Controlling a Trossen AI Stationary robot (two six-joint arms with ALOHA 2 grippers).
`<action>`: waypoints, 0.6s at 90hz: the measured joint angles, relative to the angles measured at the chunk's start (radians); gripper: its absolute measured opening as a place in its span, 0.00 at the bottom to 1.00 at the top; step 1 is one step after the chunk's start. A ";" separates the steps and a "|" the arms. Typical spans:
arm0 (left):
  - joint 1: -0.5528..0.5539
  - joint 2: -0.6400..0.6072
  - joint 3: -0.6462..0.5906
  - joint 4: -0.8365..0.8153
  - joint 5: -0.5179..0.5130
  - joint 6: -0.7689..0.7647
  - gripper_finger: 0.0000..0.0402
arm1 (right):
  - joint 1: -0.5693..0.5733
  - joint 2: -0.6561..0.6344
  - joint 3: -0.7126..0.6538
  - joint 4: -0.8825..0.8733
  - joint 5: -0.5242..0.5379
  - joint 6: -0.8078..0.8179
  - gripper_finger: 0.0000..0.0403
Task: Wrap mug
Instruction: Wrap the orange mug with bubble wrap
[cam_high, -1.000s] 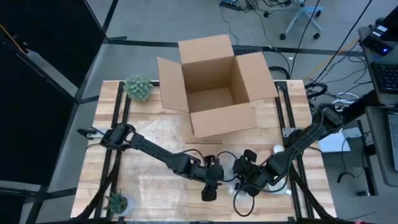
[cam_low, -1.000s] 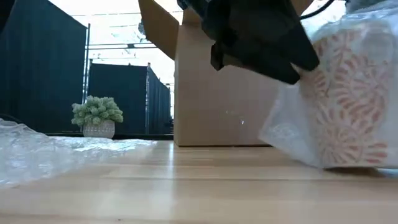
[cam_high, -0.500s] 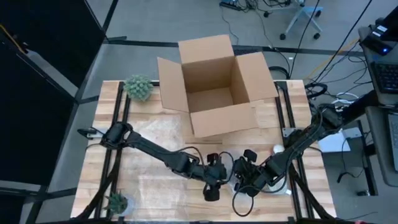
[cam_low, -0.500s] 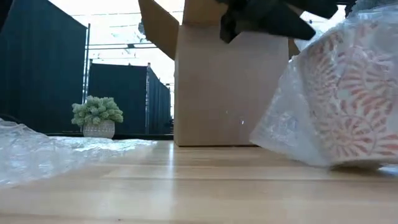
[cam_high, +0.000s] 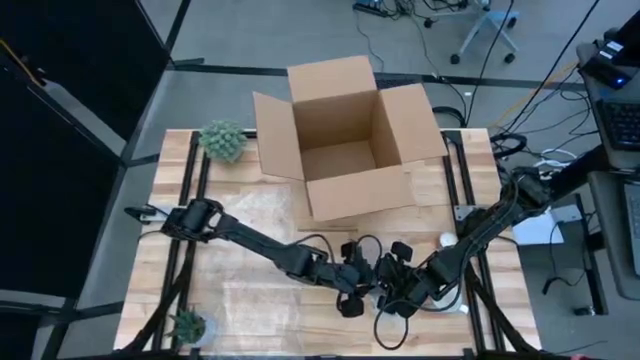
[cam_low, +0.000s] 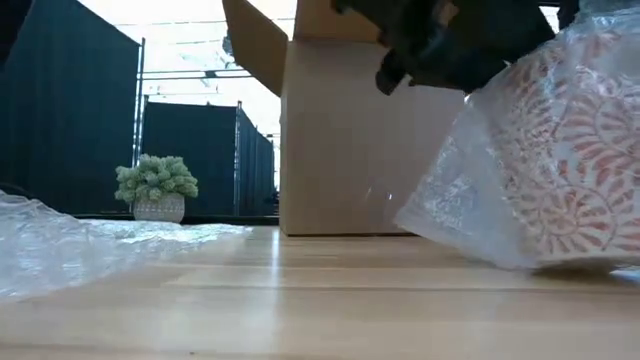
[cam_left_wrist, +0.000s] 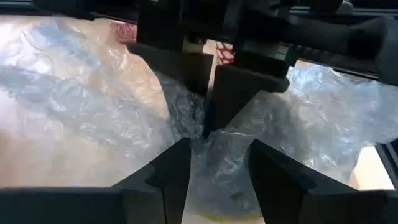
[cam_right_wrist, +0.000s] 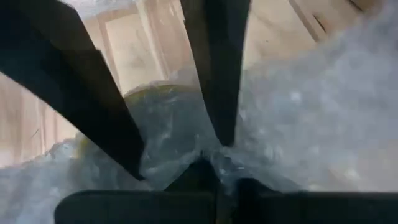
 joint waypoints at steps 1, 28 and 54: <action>0.000 0.002 0.000 0.000 0.000 0.000 0.36 | 0.000 0.000 0.000 0.002 0.000 0.000 0.00; -0.002 0.015 0.000 -0.001 0.010 0.002 0.36 | 0.000 -0.012 0.000 0.020 -0.035 0.010 0.01; -0.005 0.017 -0.002 -0.012 0.017 0.010 0.36 | 0.000 -0.060 0.083 -0.132 -0.067 -0.114 0.21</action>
